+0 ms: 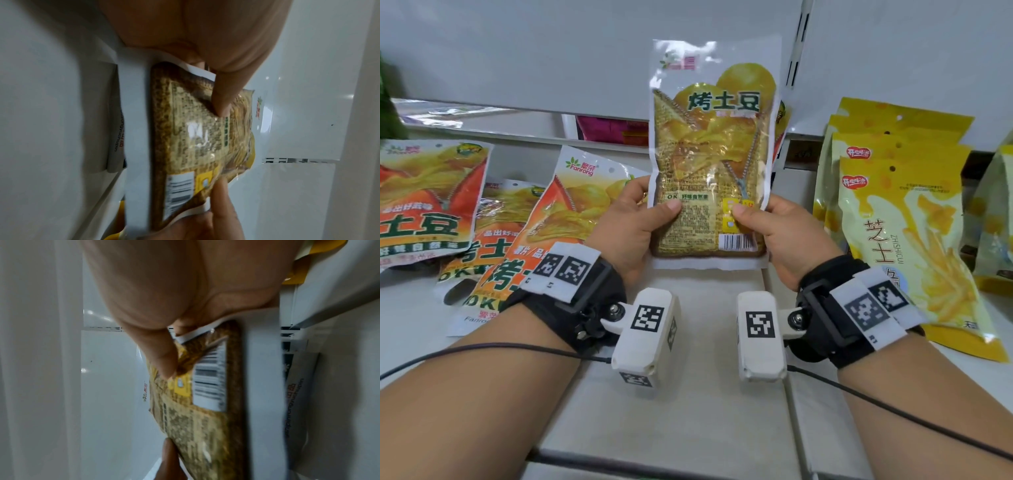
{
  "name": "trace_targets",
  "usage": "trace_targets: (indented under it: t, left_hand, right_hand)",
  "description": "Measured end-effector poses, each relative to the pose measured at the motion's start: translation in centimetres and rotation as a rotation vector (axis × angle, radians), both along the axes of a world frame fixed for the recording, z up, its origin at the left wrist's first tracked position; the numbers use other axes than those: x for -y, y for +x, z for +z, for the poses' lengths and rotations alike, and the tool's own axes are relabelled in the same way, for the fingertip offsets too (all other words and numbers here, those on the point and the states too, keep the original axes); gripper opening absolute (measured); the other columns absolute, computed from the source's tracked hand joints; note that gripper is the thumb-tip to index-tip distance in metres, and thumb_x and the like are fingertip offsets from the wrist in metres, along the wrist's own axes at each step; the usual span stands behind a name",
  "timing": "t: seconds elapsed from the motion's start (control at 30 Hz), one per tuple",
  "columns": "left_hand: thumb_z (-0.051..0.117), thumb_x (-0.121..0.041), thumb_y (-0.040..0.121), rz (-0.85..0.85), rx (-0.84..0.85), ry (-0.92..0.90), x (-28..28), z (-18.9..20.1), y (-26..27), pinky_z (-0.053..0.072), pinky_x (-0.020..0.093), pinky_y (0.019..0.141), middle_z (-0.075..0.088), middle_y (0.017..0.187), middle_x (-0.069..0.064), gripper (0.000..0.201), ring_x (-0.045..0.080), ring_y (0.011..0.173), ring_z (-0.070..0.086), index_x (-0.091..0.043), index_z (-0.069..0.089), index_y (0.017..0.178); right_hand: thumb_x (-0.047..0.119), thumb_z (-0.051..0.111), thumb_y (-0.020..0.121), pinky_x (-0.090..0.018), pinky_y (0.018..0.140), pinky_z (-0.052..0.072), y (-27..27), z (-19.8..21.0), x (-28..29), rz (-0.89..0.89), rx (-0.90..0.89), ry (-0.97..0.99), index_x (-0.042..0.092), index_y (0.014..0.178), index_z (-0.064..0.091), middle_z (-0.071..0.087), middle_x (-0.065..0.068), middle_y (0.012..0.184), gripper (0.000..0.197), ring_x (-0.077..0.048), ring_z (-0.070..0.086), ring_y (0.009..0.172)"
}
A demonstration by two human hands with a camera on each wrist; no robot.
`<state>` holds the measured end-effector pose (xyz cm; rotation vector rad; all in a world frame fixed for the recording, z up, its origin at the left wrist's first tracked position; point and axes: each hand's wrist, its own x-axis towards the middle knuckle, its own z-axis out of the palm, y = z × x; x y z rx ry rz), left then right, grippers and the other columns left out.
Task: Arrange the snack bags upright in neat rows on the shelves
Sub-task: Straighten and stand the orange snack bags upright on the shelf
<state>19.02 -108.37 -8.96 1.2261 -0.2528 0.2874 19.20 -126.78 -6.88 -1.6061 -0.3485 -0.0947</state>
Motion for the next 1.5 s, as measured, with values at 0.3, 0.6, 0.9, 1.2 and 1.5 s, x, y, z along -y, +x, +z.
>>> trace_targets:
  t: [0.3, 0.6, 0.9, 1.2, 1.5]
  left_hand:
    - [0.060, -0.008, 0.075, -0.075, 0.047, -0.062, 0.9, 0.5, -0.7, 0.056, 0.026, 0.067, 0.074, 0.084, 0.000, 0.026, 0.013, 0.079, 0.070, -0.010, 0.059, 0.101]
    - [0.060, 0.005, 0.078, -0.039, 0.029, 0.041, 0.8, 0.3, -0.6, 0.057, 0.028, 0.070, 0.073, 0.077, 0.001, 0.024, 0.016, 0.073, 0.069, -0.008, 0.063, 0.099]
    - [0.068, -0.010, 0.065, -0.051, 0.023, 0.109, 0.7, 0.1, -0.8, 0.057, 0.031, 0.075, 0.073, 0.085, 0.006, 0.033, 0.020, 0.080, 0.069, -0.006, 0.065, 0.098]
    - [0.068, -0.010, 0.065, -0.046, 0.025, 0.088, 0.6, 0.2, -0.8, 0.058, 0.033, 0.076, 0.073, 0.083, 0.005, 0.029, 0.021, 0.079, 0.068, -0.010, 0.066, 0.094]
    - [0.043, -0.022, 0.100, -0.001, 0.008, -0.176, 0.6, 1.3, -1.2, 0.057, 0.030, 0.070, 0.075, 0.092, 0.004, 0.026, 0.017, 0.089, 0.071, -0.014, 0.067, 0.097]
  right_hand:
    - [0.003, 0.062, 0.086, -0.039, 0.079, 0.055, 0.3, -0.2, 0.1, -0.018, -0.002, 0.097, 0.020, 0.086, 0.066, 0.072, 0.001, 0.084, 0.018, -0.018, 0.068, 0.077]
    - [0.008, 0.053, 0.092, -0.036, 0.074, 0.058, -0.7, 1.6, -0.1, 0.051, 0.084, 0.463, 0.015, 0.096, 0.065, 0.072, -0.003, 0.088, 0.015, -0.019, 0.069, 0.083]
    - [0.018, 0.053, 0.094, -0.042, 0.079, 0.057, -0.7, 2.1, 0.0, -0.005, 0.018, 0.528, 0.016, 0.083, 0.067, 0.073, -0.001, 0.077, 0.018, -0.019, 0.070, 0.078]
    - [0.020, 0.053, 0.094, -0.038, 0.075, 0.058, -1.1, 2.1, -0.1, 0.000, 0.017, 0.514, 0.013, 0.091, 0.066, 0.073, -0.004, 0.085, 0.015, -0.019, 0.070, 0.081]
    - [0.016, 0.069, 0.080, -0.024, 0.064, 0.043, -1.4, 1.8, 0.4, -0.111, 0.075, 0.160, 0.024, 0.085, 0.060, 0.060, 0.008, 0.076, 0.014, -0.009, 0.053, 0.068]
